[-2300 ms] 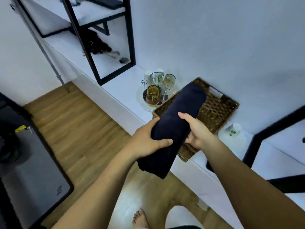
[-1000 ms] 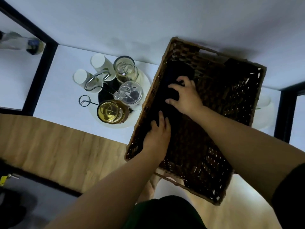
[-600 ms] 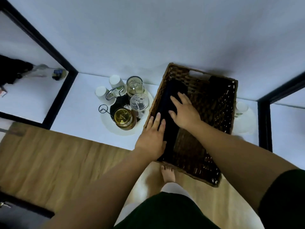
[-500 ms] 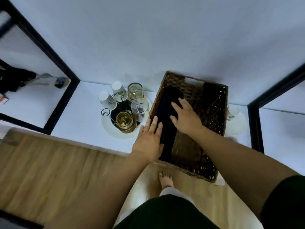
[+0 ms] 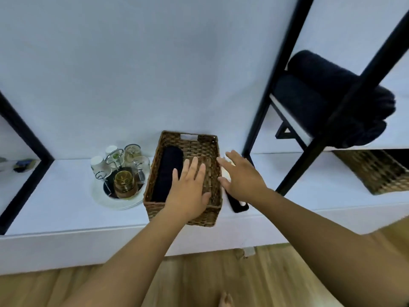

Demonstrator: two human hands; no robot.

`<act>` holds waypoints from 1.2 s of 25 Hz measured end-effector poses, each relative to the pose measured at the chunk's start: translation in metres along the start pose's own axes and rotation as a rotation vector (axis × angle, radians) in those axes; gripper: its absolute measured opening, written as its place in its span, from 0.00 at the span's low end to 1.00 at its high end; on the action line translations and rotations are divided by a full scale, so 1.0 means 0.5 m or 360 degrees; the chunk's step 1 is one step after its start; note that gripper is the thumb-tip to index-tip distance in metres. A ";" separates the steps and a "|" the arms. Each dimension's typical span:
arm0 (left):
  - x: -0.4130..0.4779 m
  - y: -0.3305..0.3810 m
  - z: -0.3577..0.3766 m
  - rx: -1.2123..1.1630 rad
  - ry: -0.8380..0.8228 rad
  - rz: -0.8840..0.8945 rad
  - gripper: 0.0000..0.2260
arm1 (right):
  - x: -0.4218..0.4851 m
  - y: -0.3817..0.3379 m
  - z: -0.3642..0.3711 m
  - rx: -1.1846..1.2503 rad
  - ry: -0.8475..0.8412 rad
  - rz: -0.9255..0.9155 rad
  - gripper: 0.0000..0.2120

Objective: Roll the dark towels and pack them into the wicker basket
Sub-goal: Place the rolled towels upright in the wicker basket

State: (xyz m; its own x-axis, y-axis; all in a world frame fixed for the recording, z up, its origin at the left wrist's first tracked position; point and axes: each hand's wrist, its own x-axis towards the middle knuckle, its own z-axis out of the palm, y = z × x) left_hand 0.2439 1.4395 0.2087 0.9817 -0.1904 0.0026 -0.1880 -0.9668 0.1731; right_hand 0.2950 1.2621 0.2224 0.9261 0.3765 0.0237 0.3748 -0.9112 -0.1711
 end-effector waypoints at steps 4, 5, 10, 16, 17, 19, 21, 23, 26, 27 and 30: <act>0.033 0.152 -0.045 -0.0039 0.0148 0.0209 0.34 | -0.099 0.113 -0.070 -0.0052 0.0142 0.0096 0.29; 0.041 0.193 -0.053 -0.0057 0.0174 0.0248 0.34 | -0.118 0.147 -0.088 -0.0045 0.0175 0.0114 0.28; 0.075 0.437 -0.069 -0.0336 0.0386 0.0494 0.29 | -0.211 0.322 -0.160 0.0089 0.0371 0.0111 0.26; 0.181 0.720 -0.124 -0.0794 0.0693 0.0382 0.21 | -0.287 0.577 -0.239 0.0256 0.0540 0.0077 0.22; 0.202 0.746 -0.141 -0.0872 0.0720 0.0319 0.21 | -0.284 0.609 -0.257 0.0285 0.0553 0.0075 0.22; 0.247 0.772 -0.176 -0.0973 0.0700 0.0161 0.22 | -0.264 0.655 -0.297 0.0396 0.0609 0.0067 0.21; 0.303 0.789 -0.205 -0.1023 0.0657 0.0018 0.19 | -0.234 0.693 -0.342 0.0542 0.0701 0.0092 0.19; 0.363 0.804 -0.229 -0.1088 0.0541 -0.0171 0.23 | -0.194 0.723 -0.385 0.0751 0.0843 0.0180 0.16; 0.447 0.823 -0.238 -0.1272 0.0279 -0.0505 0.31 | -0.126 0.750 -0.433 0.1121 0.0879 0.0363 0.14; 0.470 0.826 -0.235 -0.1372 0.0234 -0.0586 0.32 | -0.102 0.756 -0.439 0.1208 0.0827 0.0410 0.14; 0.547 0.826 -0.235 -0.1607 0.0194 -0.0733 0.33 | -0.011 0.777 -0.447 0.1455 0.0542 0.0475 0.13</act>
State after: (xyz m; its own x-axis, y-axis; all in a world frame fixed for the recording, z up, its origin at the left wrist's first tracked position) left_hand 0.4385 1.0082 0.3966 0.9581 0.2219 -0.1812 0.2514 -0.3479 0.9032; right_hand 0.4451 0.8684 0.3760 0.9929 -0.0426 0.1112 0.0823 -0.4296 -0.8993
